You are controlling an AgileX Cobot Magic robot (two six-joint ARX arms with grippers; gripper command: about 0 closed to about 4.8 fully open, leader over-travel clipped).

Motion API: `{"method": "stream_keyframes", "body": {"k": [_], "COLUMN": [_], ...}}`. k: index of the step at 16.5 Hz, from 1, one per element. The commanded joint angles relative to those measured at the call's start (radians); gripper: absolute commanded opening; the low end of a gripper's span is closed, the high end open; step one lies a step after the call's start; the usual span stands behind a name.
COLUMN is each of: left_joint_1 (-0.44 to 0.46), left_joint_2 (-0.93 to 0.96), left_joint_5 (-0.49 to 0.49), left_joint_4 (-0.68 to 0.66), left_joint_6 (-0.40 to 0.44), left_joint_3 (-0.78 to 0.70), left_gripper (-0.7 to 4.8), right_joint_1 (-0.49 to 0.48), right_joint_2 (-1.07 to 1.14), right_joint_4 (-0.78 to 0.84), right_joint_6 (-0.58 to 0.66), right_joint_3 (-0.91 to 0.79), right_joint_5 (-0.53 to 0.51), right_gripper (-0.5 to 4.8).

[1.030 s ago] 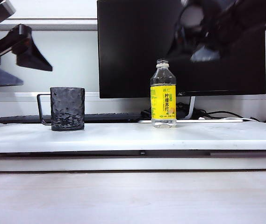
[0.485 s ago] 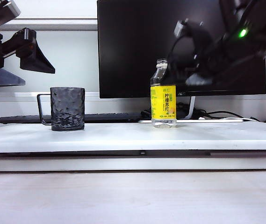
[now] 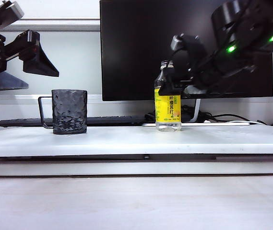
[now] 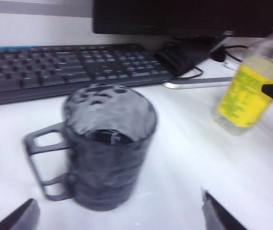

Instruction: Carefully pick up the bottle and pour some water from the bottle into the cup.

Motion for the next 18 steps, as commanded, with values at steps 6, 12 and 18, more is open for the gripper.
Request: {"method": "stream_keyframes", "body": {"k": [6,12,18], "left_joint_1": [0.000,0.000,0.000], "left_joint_2": [0.000,0.001,0.001], "left_joint_5": [-0.037,-0.036,-0.036], "left_joint_4": [-0.005,-0.009,-0.008], "left_joint_6": [0.003,0.003,0.003], "left_joint_3": [0.003,0.003,0.003], "left_gripper": [4.79,4.79,4.79], "right_joint_1": [0.002,0.002,0.007], "right_joint_2": [0.088,0.088,0.055], "right_joint_4": [0.024,0.029,0.032], "right_joint_6": [0.002,0.002,-0.024], "right_joint_3": [0.069,0.069,0.069], "right_joint_5": [0.002,0.001,-0.021], "right_gripper": [4.79,1.13,1.06]}}
